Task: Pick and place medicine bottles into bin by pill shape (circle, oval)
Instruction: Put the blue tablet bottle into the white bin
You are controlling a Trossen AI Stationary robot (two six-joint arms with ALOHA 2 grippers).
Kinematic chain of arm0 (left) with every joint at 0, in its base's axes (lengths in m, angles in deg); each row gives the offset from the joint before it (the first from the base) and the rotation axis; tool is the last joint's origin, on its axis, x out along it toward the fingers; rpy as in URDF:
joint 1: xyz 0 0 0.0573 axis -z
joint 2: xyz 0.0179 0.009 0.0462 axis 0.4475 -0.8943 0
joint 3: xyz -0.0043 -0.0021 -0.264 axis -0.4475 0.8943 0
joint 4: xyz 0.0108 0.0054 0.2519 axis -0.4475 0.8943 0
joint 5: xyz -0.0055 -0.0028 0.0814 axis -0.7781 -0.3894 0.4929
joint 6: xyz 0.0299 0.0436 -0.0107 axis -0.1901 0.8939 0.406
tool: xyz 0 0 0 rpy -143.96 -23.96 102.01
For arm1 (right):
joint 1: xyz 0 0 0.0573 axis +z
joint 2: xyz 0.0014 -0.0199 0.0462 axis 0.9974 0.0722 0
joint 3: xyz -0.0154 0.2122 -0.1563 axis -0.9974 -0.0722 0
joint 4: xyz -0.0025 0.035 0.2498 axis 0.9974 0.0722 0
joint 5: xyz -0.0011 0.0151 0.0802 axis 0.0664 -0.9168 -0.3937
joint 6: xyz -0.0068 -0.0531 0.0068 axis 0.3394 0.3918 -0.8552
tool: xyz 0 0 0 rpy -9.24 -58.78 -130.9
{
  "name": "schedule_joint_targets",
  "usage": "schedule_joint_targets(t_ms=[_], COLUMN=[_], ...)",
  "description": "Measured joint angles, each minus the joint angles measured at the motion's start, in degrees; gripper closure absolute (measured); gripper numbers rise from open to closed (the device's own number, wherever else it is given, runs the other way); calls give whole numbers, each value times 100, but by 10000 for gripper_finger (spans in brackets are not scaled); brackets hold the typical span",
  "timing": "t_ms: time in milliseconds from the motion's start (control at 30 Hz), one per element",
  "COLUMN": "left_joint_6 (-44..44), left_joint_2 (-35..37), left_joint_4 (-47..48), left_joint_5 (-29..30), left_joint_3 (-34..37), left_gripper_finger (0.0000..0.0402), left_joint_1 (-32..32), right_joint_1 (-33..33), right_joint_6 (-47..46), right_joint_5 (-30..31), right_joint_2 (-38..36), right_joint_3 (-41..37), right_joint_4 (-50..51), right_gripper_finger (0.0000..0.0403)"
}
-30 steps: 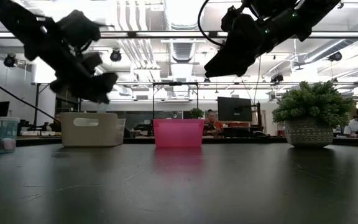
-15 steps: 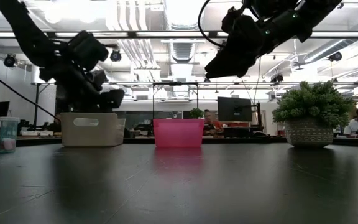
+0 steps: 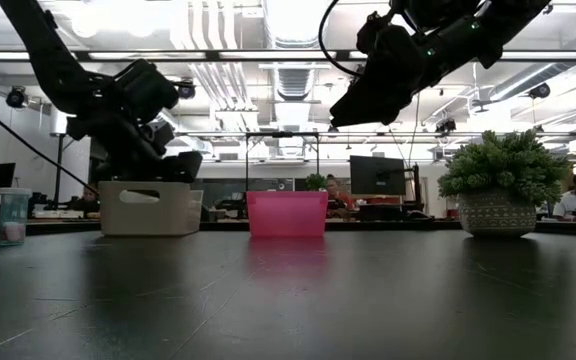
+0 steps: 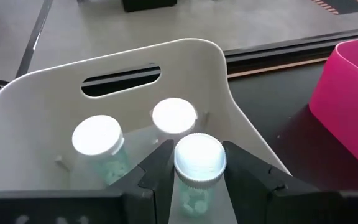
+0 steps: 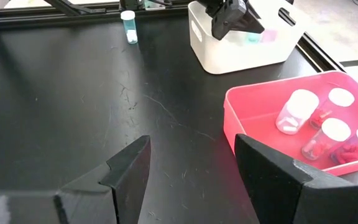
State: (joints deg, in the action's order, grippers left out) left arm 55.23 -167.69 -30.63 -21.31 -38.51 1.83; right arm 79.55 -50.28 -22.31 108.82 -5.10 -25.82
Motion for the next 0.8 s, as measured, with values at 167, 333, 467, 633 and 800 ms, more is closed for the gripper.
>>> schedule_joint_targets(t_ms=[167,333,467,633,800], left_joint_6=[52,129,223,231,192], left_joint_2=[49,98,135,158,158], left_joint_4=[28,54,57,53,23], left_joint_5=[-7,-22,-64,-178,-176], left_joint_3=[7,9,13,13,13], left_gripper_finger=[294,294,294,280,241], left_joint_1=[0,2,4,4,4], right_joint_1=[0,1,0,2,0], right_joint_6=[0,0,0,1,2], right_joint_5=[0,0,0,0,0], right_joint_2=[0,0,0,0,0], right_joint_3=[1,0,-1,-1,1], right_joint_4=[0,1,2,2,2], right_gripper_finger=[179,179,179,179,179])
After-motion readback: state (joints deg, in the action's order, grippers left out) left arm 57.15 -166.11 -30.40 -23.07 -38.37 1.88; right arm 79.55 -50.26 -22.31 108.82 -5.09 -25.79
